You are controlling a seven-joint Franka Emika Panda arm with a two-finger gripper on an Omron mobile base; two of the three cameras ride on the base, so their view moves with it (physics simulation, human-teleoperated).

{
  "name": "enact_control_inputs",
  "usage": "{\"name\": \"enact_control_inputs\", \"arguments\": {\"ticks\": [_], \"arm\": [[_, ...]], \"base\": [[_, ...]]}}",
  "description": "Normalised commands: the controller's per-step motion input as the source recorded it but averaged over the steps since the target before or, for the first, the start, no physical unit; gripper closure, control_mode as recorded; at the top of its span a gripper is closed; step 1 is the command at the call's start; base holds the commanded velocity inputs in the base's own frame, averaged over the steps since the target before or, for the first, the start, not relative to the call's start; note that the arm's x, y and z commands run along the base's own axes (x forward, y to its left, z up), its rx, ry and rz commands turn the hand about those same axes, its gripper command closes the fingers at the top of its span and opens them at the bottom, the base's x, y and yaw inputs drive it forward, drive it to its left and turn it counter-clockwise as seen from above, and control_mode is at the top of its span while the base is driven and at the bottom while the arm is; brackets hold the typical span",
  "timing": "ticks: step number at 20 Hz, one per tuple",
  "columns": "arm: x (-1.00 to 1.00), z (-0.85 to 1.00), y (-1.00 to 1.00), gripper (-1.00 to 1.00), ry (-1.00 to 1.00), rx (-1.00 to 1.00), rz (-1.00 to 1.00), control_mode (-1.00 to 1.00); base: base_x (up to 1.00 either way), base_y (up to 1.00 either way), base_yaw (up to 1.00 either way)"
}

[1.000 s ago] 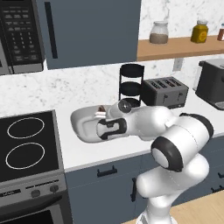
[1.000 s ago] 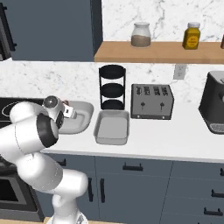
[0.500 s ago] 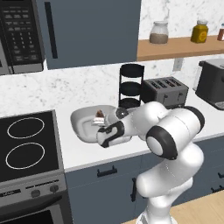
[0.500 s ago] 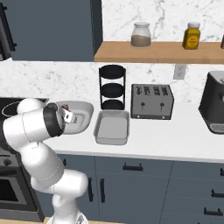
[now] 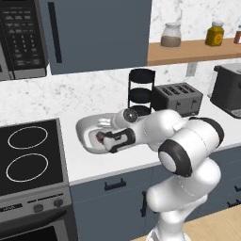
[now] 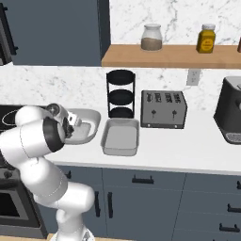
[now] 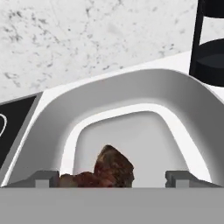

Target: Place one avocado and one steak in each tupperware on the nearby counter, to pack two identical lunches.

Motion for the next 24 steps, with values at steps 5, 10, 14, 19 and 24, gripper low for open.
{"name": "enact_control_inputs", "arguments": {"ticks": [5, 10, 14, 19, 24], "arm": [[-0.1, 0.74, 0.0, -1.0, 0.0, 0.0, -0.02, -1.0], [-0.87, 0.32, 0.0, -1.0, 0.05, 0.01, -0.07, -1.0], [-1.0, 0.0, -0.12, -1.0, 0.03, 0.02, -0.01, -1.0], [-1.0, 0.26, -0.49, -1.0, -0.06, 0.0, 0.03, -1.0], [-1.0, 0.67, -0.3, -1.0, 0.02, 0.0, 0.18, -1.0]], "base": [[0.0, 0.0, 0.0], [0.0, 0.0, 0.0], [0.0, 0.0, 0.0], [0.0, 0.0, 0.0], [0.0, 0.0, 0.0]]}}
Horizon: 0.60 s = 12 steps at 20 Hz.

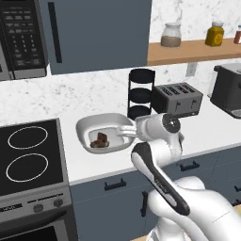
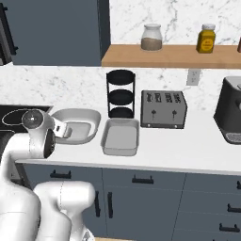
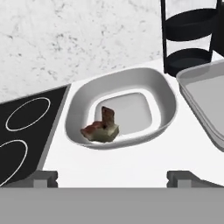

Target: Place one avocado and one steak in each tupperware on the nearby counter, to pack two identical lunches.

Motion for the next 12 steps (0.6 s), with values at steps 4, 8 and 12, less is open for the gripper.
{"name": "enact_control_inputs", "arguments": {"ticks": [4, 8, 12], "arm": [[-0.91, 0.95, -0.05, -1.0, 0.08, 0.0, 0.21, -1.0], [-0.64, 1.0, 0.0, -1.0, 0.12, 0.0, 0.05, -1.0], [-0.58, 0.99, 0.0, -1.0, 0.2, -0.03, 0.0, -1.0]], "base": [[0.0, 0.0, 0.0], [0.0, 0.0, 0.0], [0.0, 0.0, 0.0]]}}
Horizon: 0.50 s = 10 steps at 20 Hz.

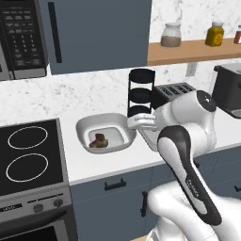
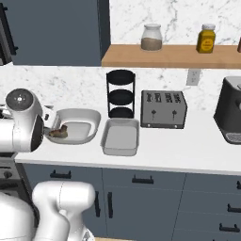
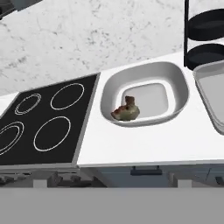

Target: Place one avocado and one steak in each tupperware on the nearby counter, to pack two identical lunches.

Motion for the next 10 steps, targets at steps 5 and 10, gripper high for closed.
{"name": "enact_control_inputs", "arguments": {"ticks": [5, 10], "arm": [[-0.89, 0.66, 0.0, -1.0, 0.22, -0.2, 0.0, -1.0], [-1.0, 0.44, -0.17, -1.0, 0.12, -0.16, 0.08, -1.0]], "base": [[0.0, 0.0, 0.0], [0.0, 0.0, 0.0]]}}
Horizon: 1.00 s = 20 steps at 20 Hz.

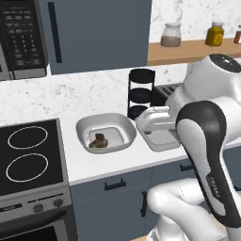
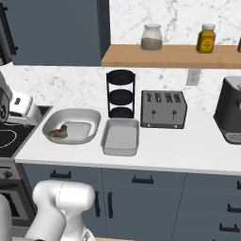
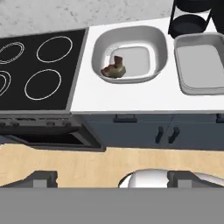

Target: Place one avocado and one steak in each tupperware on the nearby counter, to pack two identical lunches.

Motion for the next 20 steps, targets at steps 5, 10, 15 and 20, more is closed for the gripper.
{"name": "enact_control_inputs", "arguments": {"ticks": [5, 10, 15, 20], "arm": [[-0.99, 0.58, -0.38, -1.0, -0.05, -0.14, 0.15, -1.0], [-0.9, 0.5, -0.4, -1.0, -0.09, -0.01, 0.17, -1.0], [-0.26, 0.17, -0.11, -1.0, -0.02, 0.0, 0.03, -1.0], [0.0, 0.0, 0.0, -1.0, 0.0, 0.0, 0.0, 1.0]], "base": [[0.0, 0.0, 0.0], [0.0, 0.0, 0.0], [0.0, 0.0, 0.0], [-0.11, 0.0, -0.04]]}}
